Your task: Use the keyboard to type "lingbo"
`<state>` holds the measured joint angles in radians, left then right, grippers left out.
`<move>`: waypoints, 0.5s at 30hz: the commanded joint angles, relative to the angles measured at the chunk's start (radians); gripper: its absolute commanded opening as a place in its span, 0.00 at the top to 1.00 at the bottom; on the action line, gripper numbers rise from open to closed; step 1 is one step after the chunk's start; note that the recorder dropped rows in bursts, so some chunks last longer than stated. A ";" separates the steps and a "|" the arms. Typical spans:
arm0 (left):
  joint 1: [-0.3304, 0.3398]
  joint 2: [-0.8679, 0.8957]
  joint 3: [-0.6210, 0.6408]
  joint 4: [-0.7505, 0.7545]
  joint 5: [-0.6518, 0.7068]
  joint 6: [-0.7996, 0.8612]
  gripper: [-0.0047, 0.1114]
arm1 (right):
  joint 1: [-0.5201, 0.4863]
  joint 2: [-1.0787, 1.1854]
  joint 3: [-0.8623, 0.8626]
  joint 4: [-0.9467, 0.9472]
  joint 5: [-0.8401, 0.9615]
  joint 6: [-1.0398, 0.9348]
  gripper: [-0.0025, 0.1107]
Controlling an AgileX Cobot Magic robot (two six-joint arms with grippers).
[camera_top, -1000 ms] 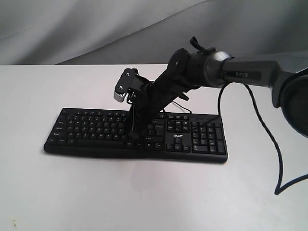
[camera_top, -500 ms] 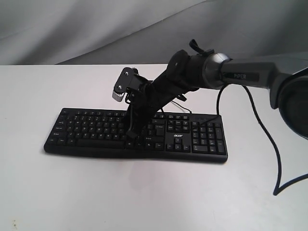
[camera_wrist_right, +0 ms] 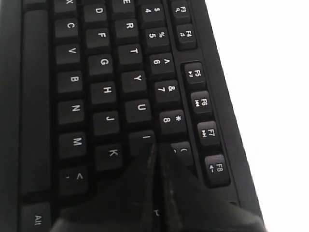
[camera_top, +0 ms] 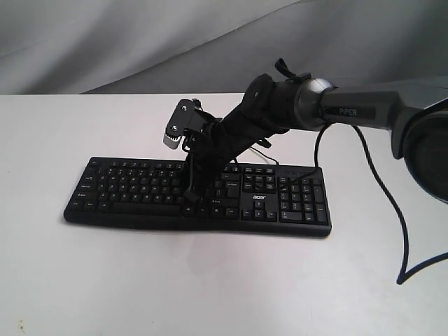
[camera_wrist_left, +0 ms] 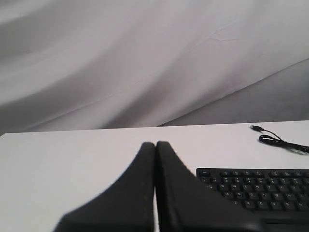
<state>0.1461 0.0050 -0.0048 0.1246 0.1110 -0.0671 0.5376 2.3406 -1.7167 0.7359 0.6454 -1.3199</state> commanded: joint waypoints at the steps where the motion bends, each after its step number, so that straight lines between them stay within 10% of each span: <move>1: -0.007 -0.005 0.005 0.000 -0.010 -0.002 0.96 | -0.005 0.021 0.005 0.014 -0.002 -0.014 0.98; 15: -0.007 -0.005 0.005 0.000 -0.010 -0.002 0.96 | -0.008 -0.115 0.005 0.026 0.102 -0.001 0.98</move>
<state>0.1461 0.0050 -0.0048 0.1246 0.1110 -0.0671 0.5354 2.2772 -1.7143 0.7523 0.7169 -1.3278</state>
